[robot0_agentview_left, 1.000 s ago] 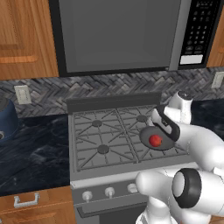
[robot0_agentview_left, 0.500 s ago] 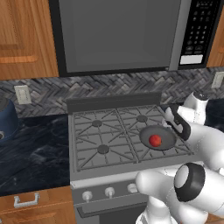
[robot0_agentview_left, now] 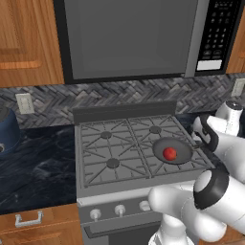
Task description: Place the pan on the front right burner on the stove. Then place the tomato and the onion in the pan and turn on the front right burner.
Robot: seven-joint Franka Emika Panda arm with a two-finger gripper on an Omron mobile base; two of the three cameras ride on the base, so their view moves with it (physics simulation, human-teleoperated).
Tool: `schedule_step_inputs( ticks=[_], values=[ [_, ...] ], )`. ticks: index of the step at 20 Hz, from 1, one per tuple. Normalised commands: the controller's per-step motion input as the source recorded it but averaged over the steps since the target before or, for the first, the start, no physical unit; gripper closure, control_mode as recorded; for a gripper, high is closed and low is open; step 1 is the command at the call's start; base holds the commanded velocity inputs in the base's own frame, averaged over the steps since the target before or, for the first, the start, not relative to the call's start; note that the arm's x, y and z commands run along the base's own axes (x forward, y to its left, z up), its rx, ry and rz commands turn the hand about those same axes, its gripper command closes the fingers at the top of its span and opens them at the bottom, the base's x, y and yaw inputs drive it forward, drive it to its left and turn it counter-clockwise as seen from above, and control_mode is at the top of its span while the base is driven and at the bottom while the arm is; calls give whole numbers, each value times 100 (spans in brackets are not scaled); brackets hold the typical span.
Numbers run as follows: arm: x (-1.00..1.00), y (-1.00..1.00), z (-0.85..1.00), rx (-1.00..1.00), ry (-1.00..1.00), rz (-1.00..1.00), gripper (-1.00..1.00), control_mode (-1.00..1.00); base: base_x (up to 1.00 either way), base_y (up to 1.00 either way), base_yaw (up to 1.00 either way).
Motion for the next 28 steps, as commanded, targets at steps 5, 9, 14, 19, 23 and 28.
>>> schedule_step_inputs(
  ticks=[5, 9, 14, 19, 23, 28],
  values=[
    [-10, -47, -2, -2, 6, -4, -100, -100, 0, 0, 0],
    [-12, -46, -6, -1, 7, -4, -100, -100, 0, 0, 0],
    [-26, -42, -22, 0, 6, -3, -100, -100, 0, 0, 0],
    [-20, -40, -25, 0, 3, 0, -100, -100, 0, 0, 0],
    [-4, -40, -17, 0, 4, 0, -100, -100, 0, 0, 0],
    [0, -37, -7, 0, 4, 0, -100, -100, 0, 0, 0]
  ],
)
